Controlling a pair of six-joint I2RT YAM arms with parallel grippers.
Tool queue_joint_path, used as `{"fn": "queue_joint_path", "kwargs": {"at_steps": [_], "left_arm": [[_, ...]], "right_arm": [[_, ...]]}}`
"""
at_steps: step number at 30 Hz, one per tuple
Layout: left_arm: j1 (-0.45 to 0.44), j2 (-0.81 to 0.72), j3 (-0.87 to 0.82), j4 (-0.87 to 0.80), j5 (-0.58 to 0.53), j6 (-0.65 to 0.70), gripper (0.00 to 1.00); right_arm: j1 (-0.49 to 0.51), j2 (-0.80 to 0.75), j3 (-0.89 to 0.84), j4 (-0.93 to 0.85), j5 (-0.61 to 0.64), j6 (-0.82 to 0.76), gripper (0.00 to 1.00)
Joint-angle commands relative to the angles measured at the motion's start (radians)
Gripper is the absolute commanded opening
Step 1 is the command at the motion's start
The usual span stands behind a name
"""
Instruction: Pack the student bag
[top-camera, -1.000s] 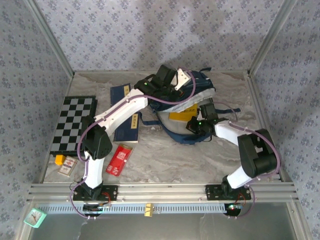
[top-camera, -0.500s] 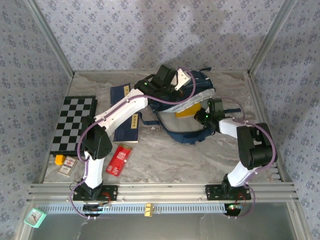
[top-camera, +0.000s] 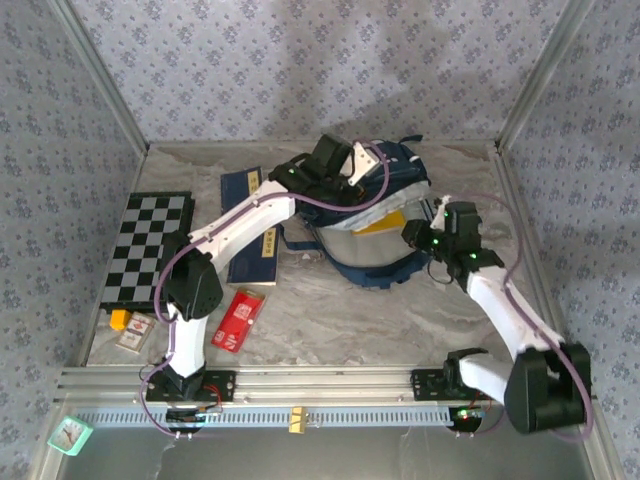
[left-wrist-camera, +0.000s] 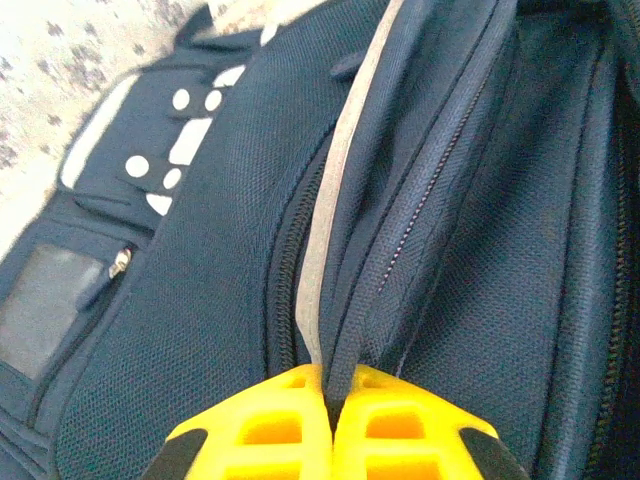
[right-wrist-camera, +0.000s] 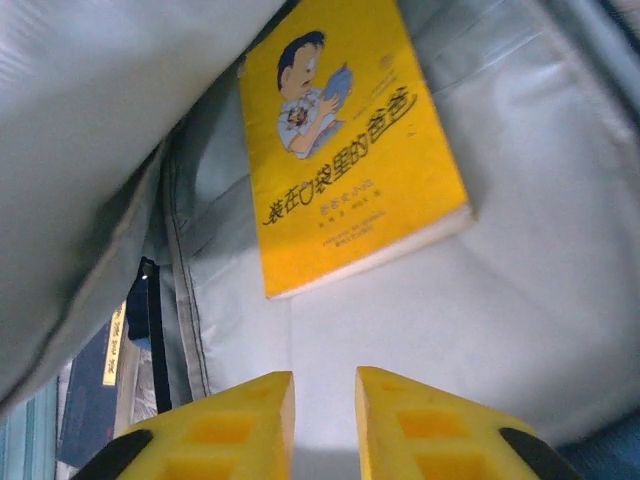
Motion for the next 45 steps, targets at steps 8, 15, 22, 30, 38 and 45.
{"fn": "queue_joint_path", "kwargs": {"at_steps": [8,15,22,30,38,45], "left_arm": [[-0.002,-0.203,-0.319,0.182,0.171,-0.320,0.24],[0.031,-0.454,-0.622,0.300,0.118,-0.500,0.49],[0.205,-0.655,-0.854,0.228,0.043,-0.612,0.60],[0.407,-0.617,-0.915,0.113,0.023,-0.620,0.68],[0.497,-0.472,-0.947,0.160,0.048,-0.644,0.76],[0.524,-0.374,-0.957,0.200,0.052,-0.654,0.80]], "right_arm": [[-0.034,-0.146,0.176,-0.488,-0.070,-0.117,0.38],[0.123,-0.033,0.253,-0.422,-0.110,-0.066,0.44],[0.352,0.178,0.294,-0.251,-0.067,0.007,0.50],[0.524,0.454,0.417,-0.138,-0.014,0.113,0.54],[0.589,0.597,0.438,-0.046,-0.001,0.186,0.54],[0.625,0.714,0.473,0.013,-0.024,0.220,0.55]]}}
